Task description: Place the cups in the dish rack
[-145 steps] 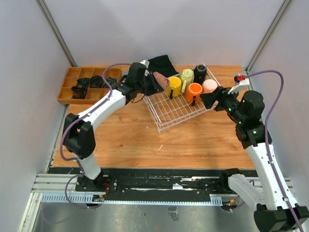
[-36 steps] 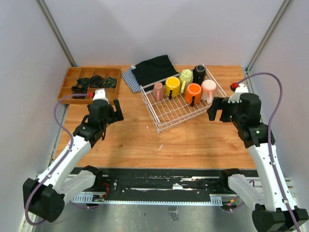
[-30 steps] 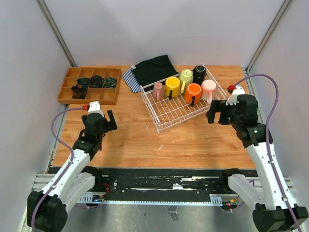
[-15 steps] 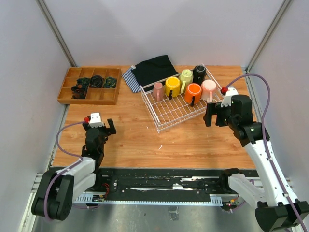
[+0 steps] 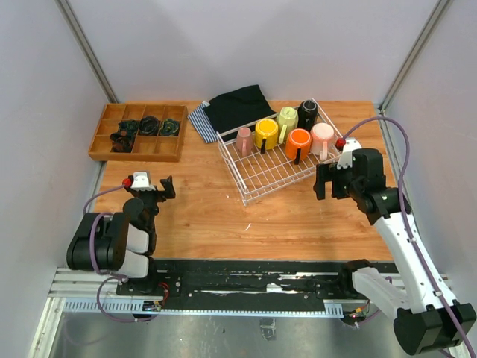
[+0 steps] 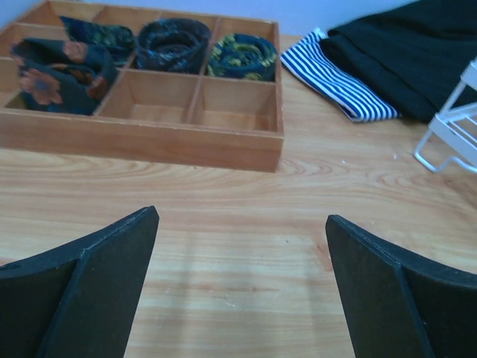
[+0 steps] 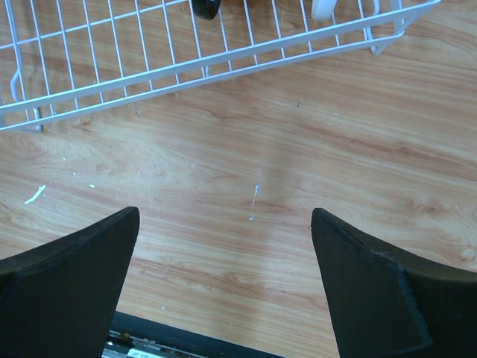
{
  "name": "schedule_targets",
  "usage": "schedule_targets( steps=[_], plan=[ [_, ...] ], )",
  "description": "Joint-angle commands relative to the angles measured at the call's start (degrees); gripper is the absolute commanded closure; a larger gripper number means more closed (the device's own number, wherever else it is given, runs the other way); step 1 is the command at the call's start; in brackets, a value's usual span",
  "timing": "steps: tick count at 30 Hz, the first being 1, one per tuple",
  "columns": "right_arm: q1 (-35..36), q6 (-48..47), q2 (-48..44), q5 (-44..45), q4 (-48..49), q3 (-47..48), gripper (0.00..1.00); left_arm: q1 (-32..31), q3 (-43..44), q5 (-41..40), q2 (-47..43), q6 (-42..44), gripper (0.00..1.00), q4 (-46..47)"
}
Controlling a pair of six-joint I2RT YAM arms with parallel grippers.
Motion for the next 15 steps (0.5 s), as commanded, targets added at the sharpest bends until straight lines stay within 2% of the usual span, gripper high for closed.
schedule_targets(
  steps=[1,3,5,9,15],
  plan=[
    [0.28,-1.18,0.17,1.12,1.67,-2.00,0.02,2.56,-3.00,6.67,4.67,-1.38,0.00,15.30],
    [-0.08,0.12,0.24,2.47,3.73,-3.40,0.02,2.74,1.05,7.01,2.28,-1.04,0.00,3.59],
    [-0.34,0.84,0.82,3.78,6.36,-4.42,0.02,2.70,5.08,12.19,4.25,0.75,0.00,-1.64],
    [-1.45,0.75,3.64,8.48,9.99,-5.13,0.02,2.70,3.96,6.18,3.83,-1.43,0.00,0.00],
    [-3.85,-2.22,7.02,10.63,14.10,-5.22,0.02,2.70,3.99,6.03,3.55,-1.43,0.00,-0.53]
  ],
)
